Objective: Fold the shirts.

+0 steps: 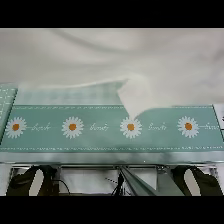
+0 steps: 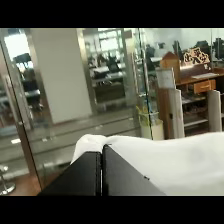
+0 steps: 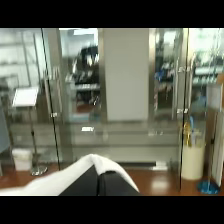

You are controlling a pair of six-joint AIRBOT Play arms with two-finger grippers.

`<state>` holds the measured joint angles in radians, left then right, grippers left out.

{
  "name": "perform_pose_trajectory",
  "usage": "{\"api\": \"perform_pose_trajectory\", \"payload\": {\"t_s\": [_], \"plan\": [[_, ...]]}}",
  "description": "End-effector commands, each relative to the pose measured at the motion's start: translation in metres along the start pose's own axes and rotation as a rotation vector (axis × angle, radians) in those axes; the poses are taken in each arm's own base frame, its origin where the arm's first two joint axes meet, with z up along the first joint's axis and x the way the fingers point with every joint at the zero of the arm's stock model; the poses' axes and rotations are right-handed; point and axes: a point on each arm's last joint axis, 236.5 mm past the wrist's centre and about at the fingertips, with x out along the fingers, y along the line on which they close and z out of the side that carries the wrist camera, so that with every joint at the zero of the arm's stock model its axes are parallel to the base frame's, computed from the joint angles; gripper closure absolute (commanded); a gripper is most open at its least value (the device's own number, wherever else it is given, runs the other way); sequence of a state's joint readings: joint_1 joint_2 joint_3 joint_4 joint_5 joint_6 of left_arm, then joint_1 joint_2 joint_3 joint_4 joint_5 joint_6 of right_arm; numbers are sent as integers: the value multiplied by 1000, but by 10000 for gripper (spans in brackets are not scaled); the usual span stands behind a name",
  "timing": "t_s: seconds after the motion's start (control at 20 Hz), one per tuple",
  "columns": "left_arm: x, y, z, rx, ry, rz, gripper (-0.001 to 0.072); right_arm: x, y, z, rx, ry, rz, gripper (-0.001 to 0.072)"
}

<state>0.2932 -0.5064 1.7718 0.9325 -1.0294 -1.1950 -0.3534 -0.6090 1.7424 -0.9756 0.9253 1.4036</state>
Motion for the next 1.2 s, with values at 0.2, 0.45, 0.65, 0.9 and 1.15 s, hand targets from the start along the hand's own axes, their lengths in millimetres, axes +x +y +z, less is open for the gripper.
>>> {"api": "perform_pose_trajectory", "payload": {"t_s": [0.2, 0.45, 0.65, 0.9, 1.15], "plan": [[-78, 20, -50, 21, 365, 231, 692, -72, -14, -19, -95, 221, -214, 686], [-61, 33, -162, -156, 816, 176, 692, -57, -52, -136, -39, 751, -223, 687], [-26, 28, -273, -361, 1130, 41, 692, -12, -66, -237, 58, 1139, -98, 687], [43, 54, -388, -497, 1174, 35, 691, 73, -82, -360, 77, 1369, -43, 687], [120, 69, -479, -581, 1147, 24, 691, 162, -95, -465, 109, 1314, -50, 686]]}}
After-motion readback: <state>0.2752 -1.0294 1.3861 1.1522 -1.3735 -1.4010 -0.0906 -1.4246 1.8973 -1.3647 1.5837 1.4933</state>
